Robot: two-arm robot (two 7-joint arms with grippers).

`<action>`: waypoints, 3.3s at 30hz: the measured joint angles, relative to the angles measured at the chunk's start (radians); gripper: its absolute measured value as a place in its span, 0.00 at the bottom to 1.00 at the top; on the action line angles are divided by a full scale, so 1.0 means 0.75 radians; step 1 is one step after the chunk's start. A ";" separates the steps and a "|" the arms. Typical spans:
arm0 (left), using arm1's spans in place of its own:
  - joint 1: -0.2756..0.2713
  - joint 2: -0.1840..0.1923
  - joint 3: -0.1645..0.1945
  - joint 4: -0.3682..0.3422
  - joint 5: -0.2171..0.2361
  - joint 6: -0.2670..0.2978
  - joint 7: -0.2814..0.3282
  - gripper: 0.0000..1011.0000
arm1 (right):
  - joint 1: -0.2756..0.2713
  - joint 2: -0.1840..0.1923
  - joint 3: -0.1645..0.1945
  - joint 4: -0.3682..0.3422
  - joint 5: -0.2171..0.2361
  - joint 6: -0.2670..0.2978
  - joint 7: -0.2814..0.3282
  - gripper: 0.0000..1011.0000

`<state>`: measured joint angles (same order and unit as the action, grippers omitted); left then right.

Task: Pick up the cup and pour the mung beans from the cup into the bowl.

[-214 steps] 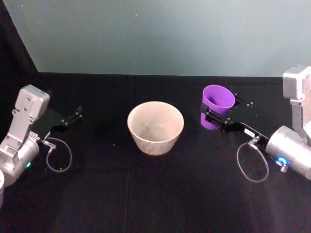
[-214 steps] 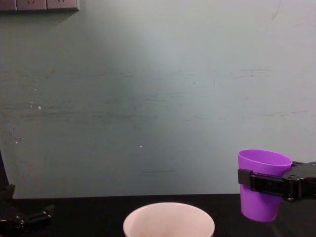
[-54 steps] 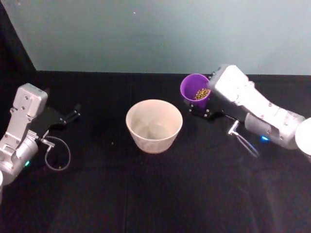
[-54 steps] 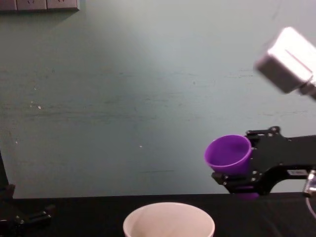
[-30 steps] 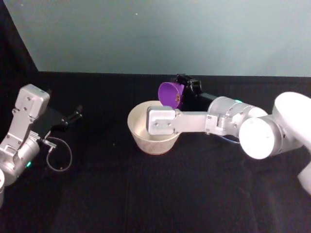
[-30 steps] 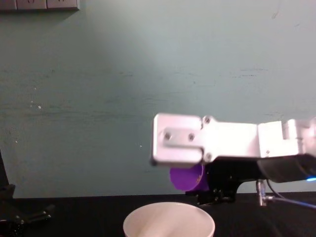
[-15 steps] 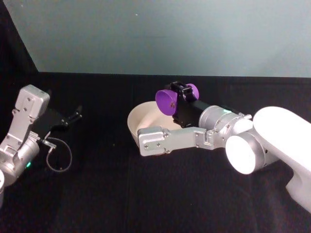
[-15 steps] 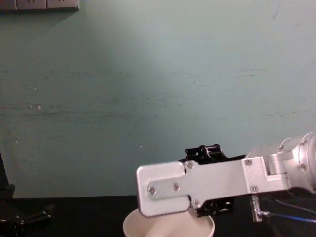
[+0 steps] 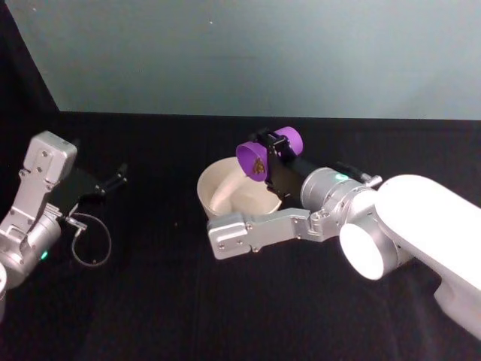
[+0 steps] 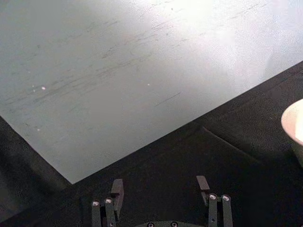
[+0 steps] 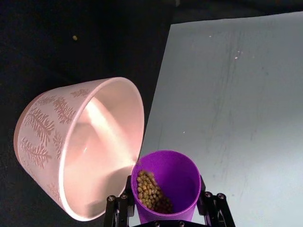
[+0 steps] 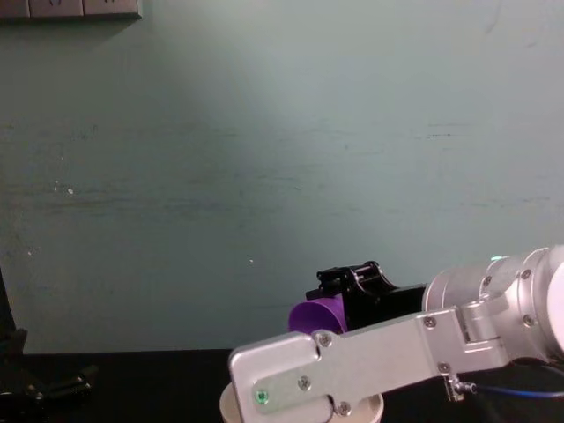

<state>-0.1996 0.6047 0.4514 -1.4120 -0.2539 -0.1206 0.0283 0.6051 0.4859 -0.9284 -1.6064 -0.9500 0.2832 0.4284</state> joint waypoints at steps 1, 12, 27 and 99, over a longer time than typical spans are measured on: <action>0.000 0.000 0.000 0.000 0.000 0.000 0.000 0.99 | 0.000 -0.001 -0.002 0.000 -0.013 -0.003 0.002 0.72; 0.000 0.000 0.000 0.000 0.000 0.000 0.000 0.99 | 0.009 -0.010 -0.020 0.000 -0.111 -0.001 0.052 0.72; 0.000 0.000 0.000 0.000 0.000 0.000 0.000 0.99 | -0.018 -0.024 0.027 -0.011 -0.135 -0.019 0.082 0.72; 0.000 0.000 0.000 0.000 0.000 0.000 0.000 0.99 | -0.090 -0.083 0.120 -0.025 -0.333 -0.113 0.138 0.72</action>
<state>-0.1995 0.6047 0.4514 -1.4120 -0.2539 -0.1205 0.0283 0.5380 0.4236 -0.8384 -1.6251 -1.2000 0.1981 0.5321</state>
